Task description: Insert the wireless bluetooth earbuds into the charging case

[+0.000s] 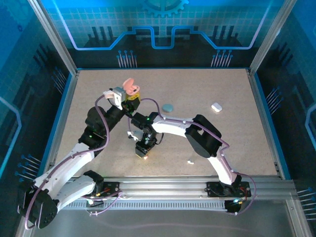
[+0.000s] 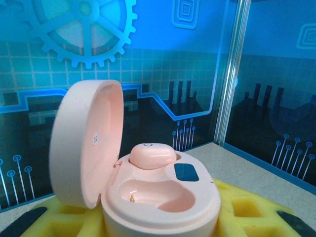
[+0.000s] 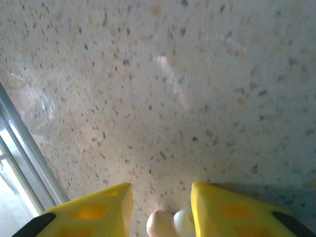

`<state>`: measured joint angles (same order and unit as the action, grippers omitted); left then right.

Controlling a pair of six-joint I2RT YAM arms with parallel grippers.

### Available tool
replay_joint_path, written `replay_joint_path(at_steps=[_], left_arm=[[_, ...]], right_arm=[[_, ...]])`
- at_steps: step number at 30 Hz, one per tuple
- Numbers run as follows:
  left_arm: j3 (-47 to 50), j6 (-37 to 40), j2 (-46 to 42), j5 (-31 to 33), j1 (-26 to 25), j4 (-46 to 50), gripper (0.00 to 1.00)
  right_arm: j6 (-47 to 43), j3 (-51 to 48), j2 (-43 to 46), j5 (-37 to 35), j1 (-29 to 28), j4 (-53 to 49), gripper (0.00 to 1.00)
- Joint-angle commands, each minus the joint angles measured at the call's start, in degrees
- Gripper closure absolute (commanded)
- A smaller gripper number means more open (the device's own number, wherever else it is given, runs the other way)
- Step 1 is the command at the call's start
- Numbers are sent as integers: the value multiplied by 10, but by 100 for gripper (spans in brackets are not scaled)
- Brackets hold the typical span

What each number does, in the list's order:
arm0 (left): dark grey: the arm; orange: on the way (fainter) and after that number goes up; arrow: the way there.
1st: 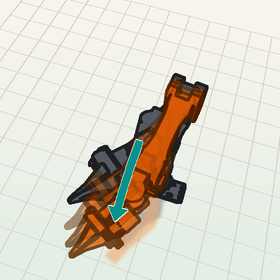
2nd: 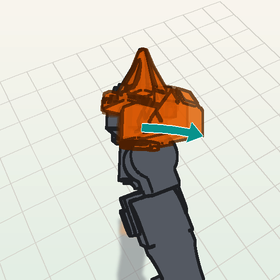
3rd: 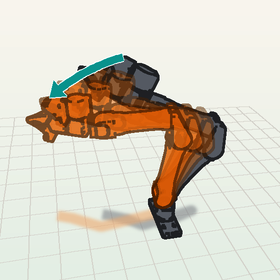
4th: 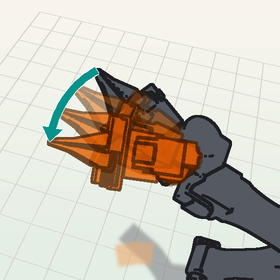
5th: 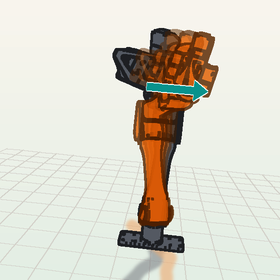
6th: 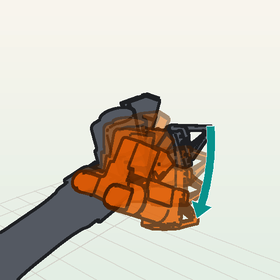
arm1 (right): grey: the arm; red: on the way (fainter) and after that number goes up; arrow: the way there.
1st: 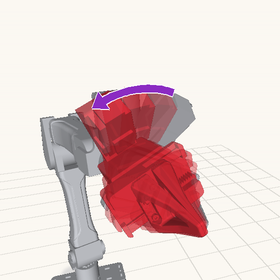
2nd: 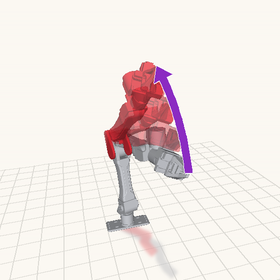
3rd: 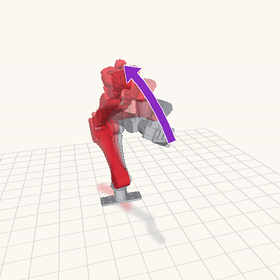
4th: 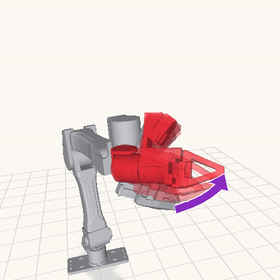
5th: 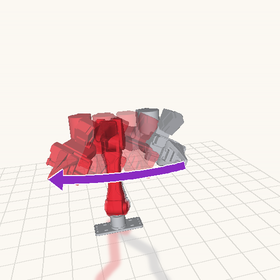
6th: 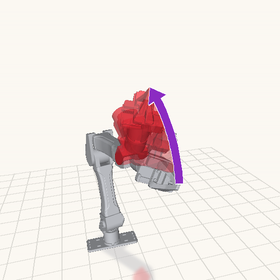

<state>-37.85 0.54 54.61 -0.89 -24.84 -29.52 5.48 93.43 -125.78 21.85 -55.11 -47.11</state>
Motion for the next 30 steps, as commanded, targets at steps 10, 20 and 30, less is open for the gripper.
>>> replay_joint_path(at_steps=[10,20,30], left_arm=[[-19,-5,5,-10,5,-8,66],[-17,-6,6,-10,4,-8,66],[-16,-9,7,-10,5,-7,66]], right_arm=[[-21,-19,36,-25,-13,-62,61],[-24,21,16,-91,-30,-71,55],[-48,46,-17,-94,-48,-102,63]])
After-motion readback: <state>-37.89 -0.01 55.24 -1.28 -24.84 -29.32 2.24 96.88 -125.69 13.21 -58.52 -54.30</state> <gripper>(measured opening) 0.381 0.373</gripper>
